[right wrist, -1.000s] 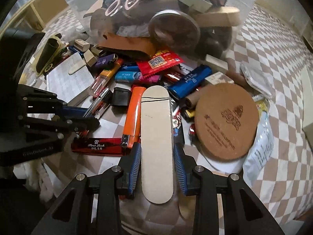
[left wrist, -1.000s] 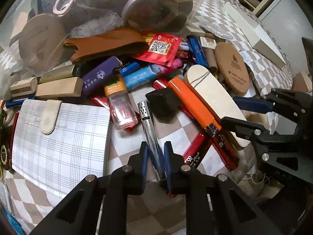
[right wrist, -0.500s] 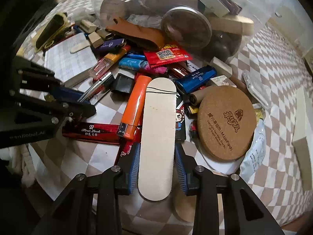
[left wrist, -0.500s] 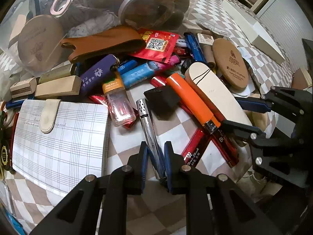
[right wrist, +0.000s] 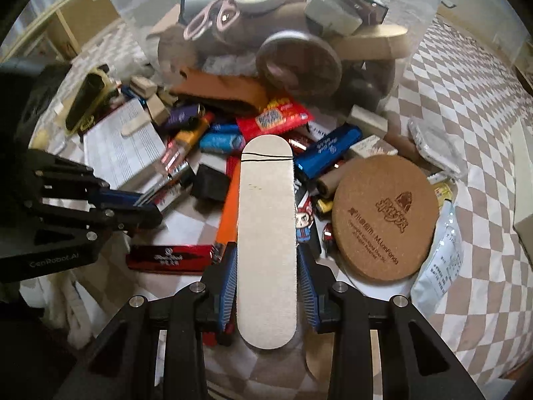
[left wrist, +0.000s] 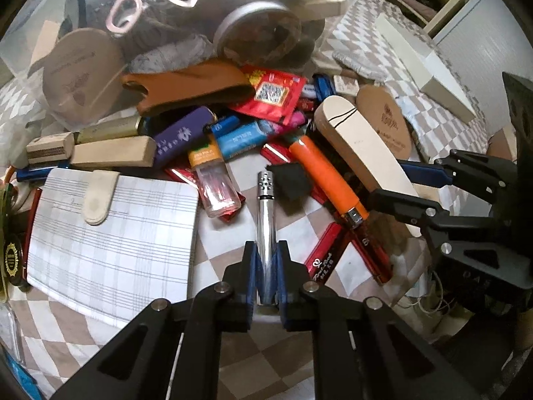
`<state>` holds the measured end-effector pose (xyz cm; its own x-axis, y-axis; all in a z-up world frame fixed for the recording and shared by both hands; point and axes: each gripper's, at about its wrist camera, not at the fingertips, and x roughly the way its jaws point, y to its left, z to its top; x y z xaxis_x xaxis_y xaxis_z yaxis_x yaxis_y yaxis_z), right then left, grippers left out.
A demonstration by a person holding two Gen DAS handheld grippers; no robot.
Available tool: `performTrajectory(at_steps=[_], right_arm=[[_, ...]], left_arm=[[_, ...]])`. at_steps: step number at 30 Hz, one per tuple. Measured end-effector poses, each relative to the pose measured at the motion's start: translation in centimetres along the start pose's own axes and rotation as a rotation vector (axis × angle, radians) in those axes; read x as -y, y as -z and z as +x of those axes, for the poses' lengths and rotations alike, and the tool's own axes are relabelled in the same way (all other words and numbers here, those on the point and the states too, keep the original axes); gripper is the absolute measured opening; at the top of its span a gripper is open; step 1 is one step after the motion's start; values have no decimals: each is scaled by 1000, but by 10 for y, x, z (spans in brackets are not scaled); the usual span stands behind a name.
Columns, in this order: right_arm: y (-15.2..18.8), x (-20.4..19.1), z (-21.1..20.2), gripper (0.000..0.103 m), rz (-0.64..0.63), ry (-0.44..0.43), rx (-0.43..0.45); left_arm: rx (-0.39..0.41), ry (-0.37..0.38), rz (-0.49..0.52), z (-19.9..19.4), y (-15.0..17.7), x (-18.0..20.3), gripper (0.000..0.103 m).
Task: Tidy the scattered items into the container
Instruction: 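Close the left gripper on the silver metal tube, then lift the silver tube with the left gripper while the right lifts the stick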
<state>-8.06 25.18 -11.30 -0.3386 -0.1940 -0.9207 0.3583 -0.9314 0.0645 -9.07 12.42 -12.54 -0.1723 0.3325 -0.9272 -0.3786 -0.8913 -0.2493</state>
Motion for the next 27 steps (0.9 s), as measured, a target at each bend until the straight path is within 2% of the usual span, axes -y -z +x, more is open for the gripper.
performTrajectory(at_steps=[15,27], right_arm=[[-18,-11,-26,35,60,-56,71],[-45,-26,-63,35,32,-11,200]], left_arm=[[88,62,-41,-43,4,-5,11],[283,80,-58,-120,-4,-19,11]])
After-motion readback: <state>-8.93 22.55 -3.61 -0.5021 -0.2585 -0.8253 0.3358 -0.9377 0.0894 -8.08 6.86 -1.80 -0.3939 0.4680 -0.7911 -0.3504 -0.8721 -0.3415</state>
